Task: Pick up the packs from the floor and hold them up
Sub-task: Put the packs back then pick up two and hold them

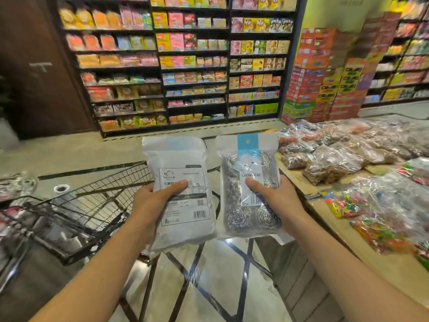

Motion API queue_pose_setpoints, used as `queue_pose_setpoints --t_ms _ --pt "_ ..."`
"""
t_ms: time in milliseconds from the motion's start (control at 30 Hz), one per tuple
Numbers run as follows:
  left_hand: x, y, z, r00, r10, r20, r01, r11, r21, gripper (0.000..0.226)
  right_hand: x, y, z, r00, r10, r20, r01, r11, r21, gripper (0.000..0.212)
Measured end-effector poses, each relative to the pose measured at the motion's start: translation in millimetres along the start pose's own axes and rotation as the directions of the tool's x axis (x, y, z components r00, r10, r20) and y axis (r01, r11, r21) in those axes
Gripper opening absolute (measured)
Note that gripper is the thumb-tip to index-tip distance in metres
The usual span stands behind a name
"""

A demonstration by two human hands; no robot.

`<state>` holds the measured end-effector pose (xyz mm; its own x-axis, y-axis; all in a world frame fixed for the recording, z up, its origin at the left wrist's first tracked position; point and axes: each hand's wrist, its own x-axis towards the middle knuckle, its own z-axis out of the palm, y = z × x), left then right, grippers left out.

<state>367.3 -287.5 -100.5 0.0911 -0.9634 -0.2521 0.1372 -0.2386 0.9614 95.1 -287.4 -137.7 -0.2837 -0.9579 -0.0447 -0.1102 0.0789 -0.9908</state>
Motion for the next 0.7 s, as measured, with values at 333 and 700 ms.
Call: queue_pose_setpoints --t_ms 333,700 --pt "154.0 2.9 9.0 0.97 -0.057 -0.237 0.035 0.995 -0.097 0.045 194.8 10.7 68.6 0.98 0.002 0.198 0.001 1.0 -0.014 0.079" --pt "256.5 8.3 -70.6 0.854 -0.105 -0.509 0.006 0.981 -0.193 0.058 316.9 2.0 229.4 0.889 0.018 0.457 0.047 0.991 -0.129 0.075"
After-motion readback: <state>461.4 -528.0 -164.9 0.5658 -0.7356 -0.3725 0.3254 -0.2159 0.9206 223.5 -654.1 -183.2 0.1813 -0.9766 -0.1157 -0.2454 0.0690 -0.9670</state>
